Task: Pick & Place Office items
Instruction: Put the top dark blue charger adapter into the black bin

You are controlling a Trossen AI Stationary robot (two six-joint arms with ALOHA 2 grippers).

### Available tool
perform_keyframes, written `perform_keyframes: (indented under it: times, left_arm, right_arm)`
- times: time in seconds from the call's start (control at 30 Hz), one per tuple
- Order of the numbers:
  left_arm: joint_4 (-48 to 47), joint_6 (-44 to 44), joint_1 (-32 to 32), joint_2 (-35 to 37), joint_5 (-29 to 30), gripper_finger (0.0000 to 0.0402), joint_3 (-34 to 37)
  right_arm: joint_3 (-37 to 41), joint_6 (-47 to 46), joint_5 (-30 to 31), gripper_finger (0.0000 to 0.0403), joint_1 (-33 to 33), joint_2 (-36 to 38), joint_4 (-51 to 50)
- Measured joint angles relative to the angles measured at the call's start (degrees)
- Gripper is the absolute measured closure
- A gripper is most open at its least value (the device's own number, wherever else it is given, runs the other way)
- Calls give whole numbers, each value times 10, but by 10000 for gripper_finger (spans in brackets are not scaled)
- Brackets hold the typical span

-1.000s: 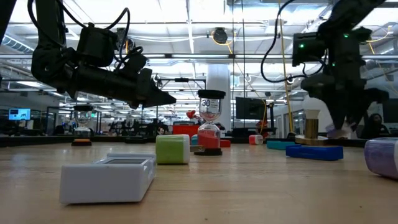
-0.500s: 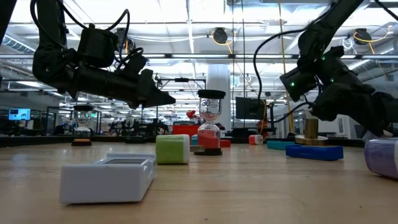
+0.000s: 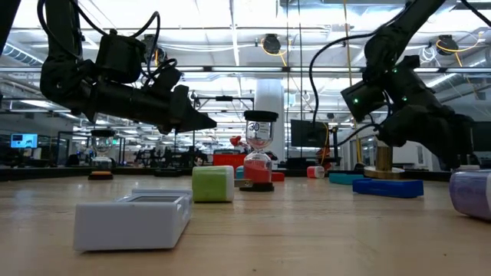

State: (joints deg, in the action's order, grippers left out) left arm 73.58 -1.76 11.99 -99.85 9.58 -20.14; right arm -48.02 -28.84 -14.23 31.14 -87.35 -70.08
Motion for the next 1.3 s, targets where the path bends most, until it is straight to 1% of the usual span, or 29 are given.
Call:
perform_keyframes:
  times: [0.13,0.23,0.3,0.4,0.47,0.57,0.67,0.73,0.8,0.87,0.93,1.03,1.2,1.3]
  left_arm:
    - [0,0,0,0,0,396,0]
    - [0,-2,0,0,-1,396,0]
    - [3,-11,0,0,-5,396,0]
    - [11,-31,-1,0,-6,396,0]
    - [13,-39,-1,0,-10,396,0]
    - [12,-40,-1,0,-20,396,0]
    - [12,-40,-1,0,-21,396,0]
    - [11,-40,-1,1,-21,396,-1]
    - [9,-40,-1,1,-21,396,-1]
    - [7,-40,-1,1,-21,396,-1]
    - [7,-40,-1,1,-21,396,-1]
    - [7,-40,-1,1,-21,396,-1]
    - [7,-34,-1,1,-21,396,-1]
    - [7,-33,-1,1,-21,396,-1]
  right_arm:
    - [-25,16,38,186,-2,0,-11]
    - [-42,17,67,195,-7,14,-15]
    - [-45,7,84,205,-18,36,-13]
    - [-31,-29,108,228,-47,94,-15]
    - [-16,-74,115,250,-67,139,-17]
    - [-6,-181,115,291,-94,205,-16]
    - [-1,-289,141,333,-134,253,-16]
    - [5,-342,145,349,-162,270,-16]
    - [11,-387,145,352,-185,274,-16]
    - [20,-426,145,341,-206,271,-15]
    - [28,-455,149,319,-223,263,-15]
    - [39,-488,160,272,-241,250,-8]
    - [55,-518,181,188,-245,234,1]
    - [58,-521,196,152,-245,224,11]
